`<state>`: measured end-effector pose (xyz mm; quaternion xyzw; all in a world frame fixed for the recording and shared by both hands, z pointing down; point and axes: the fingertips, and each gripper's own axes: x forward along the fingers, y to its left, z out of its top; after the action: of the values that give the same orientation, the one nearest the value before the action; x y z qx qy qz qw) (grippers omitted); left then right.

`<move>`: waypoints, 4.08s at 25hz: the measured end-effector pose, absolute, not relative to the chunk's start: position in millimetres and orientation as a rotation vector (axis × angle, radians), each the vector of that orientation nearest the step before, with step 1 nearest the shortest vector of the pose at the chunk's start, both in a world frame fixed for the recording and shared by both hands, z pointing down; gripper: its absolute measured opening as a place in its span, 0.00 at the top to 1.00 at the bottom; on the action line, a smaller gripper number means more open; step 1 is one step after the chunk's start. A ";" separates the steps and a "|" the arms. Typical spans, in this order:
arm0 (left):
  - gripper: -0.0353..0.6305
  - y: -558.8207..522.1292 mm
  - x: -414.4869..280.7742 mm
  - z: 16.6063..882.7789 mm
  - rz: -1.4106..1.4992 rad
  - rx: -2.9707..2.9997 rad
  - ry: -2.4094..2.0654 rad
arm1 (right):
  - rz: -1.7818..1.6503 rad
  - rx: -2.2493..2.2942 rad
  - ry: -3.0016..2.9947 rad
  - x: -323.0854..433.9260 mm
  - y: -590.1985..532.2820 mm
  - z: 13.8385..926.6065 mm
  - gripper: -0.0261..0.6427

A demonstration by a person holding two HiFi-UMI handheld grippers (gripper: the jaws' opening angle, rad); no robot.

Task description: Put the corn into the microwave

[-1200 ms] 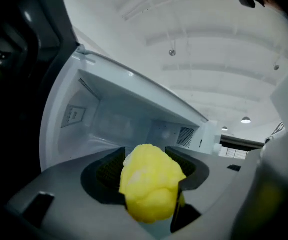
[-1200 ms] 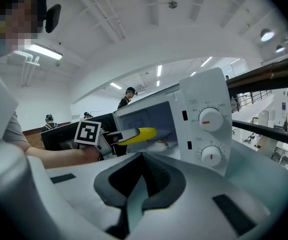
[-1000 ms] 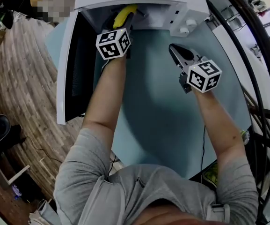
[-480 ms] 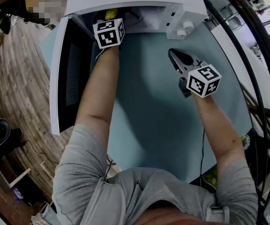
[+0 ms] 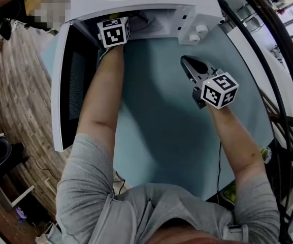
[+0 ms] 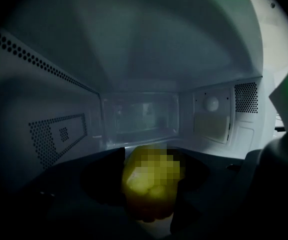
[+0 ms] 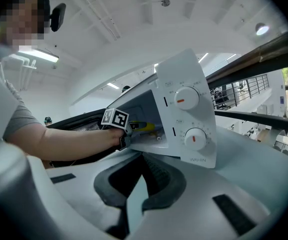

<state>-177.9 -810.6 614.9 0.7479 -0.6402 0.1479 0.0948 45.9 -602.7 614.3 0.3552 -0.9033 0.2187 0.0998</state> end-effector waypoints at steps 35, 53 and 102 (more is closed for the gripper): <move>0.56 -834.7 -168.6 650.9 0.769 2.163 -1.744 | 0.665 1.022 -2.664 41.6 -591.5 622.7 0.93; 0.42 -811.9 -169.2 656.4 0.788 2.139 -1.750 | 0.634 1.021 -2.662 40.4 -579.4 607.5 0.94; 0.73 -281.8 -44.7 506.0 0.212 2.440 -1.358 | 0.731 1.262 -2.610 170.4 -257.5 517.2 0.93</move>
<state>-44.7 -281.8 506.0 0.8587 -0.4777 0.0747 0.1697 170.4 -257.5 517.2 0.4209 -0.8704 0.2439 0.0758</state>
